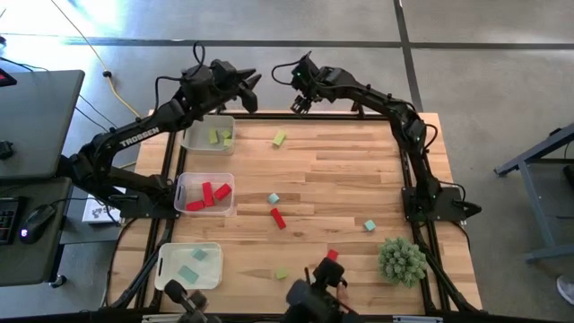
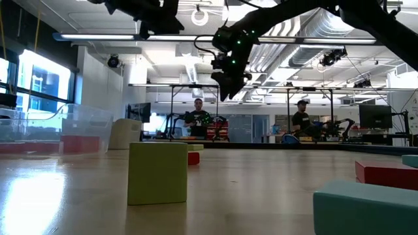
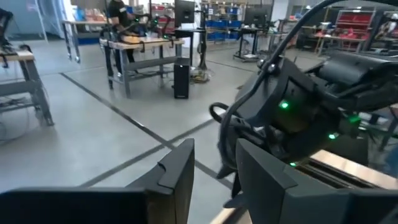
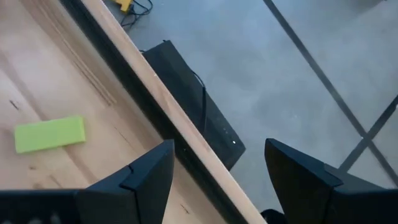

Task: Sort & place blocks by color
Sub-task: Put the top light green block into the gray bin

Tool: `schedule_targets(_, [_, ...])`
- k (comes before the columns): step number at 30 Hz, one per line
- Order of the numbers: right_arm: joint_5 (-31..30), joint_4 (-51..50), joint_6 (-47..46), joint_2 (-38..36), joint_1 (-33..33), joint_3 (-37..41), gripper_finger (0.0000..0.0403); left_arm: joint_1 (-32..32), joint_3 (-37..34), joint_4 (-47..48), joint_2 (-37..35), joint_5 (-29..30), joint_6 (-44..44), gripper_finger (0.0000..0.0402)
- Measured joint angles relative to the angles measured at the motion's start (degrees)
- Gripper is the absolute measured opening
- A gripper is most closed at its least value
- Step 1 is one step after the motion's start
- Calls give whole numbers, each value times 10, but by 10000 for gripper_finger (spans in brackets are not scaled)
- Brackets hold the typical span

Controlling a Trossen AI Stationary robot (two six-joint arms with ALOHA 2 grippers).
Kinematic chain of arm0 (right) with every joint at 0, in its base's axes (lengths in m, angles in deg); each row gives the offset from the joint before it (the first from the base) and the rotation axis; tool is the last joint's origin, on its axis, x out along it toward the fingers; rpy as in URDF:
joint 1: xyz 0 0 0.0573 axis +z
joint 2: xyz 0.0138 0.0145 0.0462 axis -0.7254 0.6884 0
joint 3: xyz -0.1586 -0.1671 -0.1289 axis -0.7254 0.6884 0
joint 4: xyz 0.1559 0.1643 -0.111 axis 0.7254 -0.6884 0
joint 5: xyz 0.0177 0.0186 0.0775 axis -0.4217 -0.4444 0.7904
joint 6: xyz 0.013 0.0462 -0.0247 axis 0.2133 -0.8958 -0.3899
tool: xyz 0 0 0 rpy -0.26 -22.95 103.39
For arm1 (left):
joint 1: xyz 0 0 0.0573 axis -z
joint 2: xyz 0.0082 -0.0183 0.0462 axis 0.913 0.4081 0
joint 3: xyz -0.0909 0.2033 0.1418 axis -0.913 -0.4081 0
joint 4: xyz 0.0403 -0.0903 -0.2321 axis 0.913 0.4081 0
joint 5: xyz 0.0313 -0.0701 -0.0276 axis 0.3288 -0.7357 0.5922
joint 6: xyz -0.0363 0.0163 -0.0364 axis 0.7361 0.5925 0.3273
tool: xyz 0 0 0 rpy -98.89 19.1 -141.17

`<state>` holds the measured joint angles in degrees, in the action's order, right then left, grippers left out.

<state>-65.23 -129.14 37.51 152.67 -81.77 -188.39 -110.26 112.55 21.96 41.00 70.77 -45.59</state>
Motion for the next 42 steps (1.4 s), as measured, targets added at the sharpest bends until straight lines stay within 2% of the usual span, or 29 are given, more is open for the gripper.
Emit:
schedule_targets(4, [28,-1,-9,0,-8,0,239,-16,0,1,0,1,-17,124])
schedule_targets(8, [29,-1,-16,0,-12,0,239,-41,0,1,0,2,-13,152])
schedule_targets(13, [30,1,-24,-3,-18,0,239,-61,0,4,4,2,60,180])
schedule_targets(24, [30,-7,-69,-5,-34,-94,239,-42,0,10,113,-47,108,177])
schedule_targets(35, [29,-37,-70,-6,-38,-146,239,-11,0,10,199,-47,56,177])
schedule_targets(38, [29,-51,-70,-6,-38,-146,239,-9,26,41,208,-46,38,177])
schedule_targets(42, [29,-57,-70,-6,-38,-146,239,-10,97,95,225,-46,9,177])
